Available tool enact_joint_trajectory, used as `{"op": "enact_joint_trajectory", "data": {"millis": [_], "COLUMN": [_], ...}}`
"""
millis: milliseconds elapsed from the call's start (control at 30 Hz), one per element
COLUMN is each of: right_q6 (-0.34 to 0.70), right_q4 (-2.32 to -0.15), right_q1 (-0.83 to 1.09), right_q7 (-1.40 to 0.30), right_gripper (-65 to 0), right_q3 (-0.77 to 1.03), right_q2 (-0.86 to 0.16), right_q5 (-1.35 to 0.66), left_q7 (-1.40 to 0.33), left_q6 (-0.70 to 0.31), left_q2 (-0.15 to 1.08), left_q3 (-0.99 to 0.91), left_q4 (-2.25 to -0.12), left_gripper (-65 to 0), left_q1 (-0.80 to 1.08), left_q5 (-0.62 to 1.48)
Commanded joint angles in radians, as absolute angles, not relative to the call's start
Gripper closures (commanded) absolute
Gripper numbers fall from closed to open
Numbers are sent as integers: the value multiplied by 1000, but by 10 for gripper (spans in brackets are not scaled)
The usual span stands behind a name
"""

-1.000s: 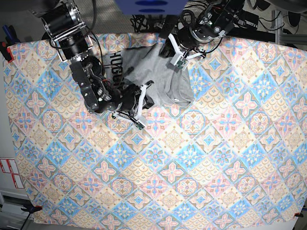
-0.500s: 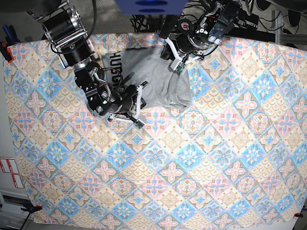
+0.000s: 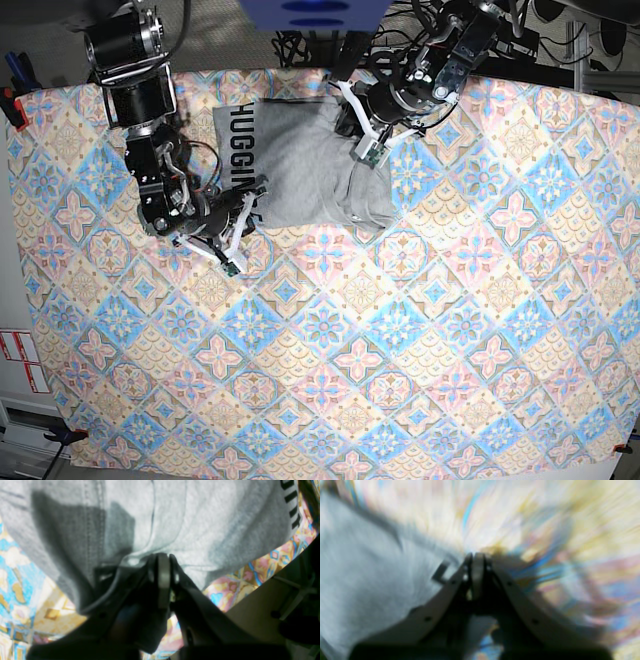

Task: Fold the T-shirt properly
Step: 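Grasp the folded bundle with both grippers and flip it over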

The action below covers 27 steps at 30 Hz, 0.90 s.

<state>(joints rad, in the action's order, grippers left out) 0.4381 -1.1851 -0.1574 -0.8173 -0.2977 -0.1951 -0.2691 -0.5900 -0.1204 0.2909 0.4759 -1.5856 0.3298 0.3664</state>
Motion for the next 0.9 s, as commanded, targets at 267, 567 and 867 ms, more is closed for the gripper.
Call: {"op": "enact_joint_trajectory", "data": {"millis": [267,567,867], "right_q6": [444,444,444], "right_q4": [-1170,-1379,-1573], "right_q1": [-191,-30,125], "right_q7": [-885,-903,-903], "right_gripper": [-2,-2,-2], "right_q3": [-292,-288,-292], "right_q2": [-209,-303,-325], "right_q5": [-269,-272,-272], "left_q7": [-599,-631,-648], "left_q6": [-104,-104,-104], "left_q2": [332,355,272], "left_q3": [473,469,475], "left_q4": [-1589,-1561,-1408], "left_gripper": [0,0,0], "left_q1": [275,142,-62], "left_q5": [349,348,349]}}
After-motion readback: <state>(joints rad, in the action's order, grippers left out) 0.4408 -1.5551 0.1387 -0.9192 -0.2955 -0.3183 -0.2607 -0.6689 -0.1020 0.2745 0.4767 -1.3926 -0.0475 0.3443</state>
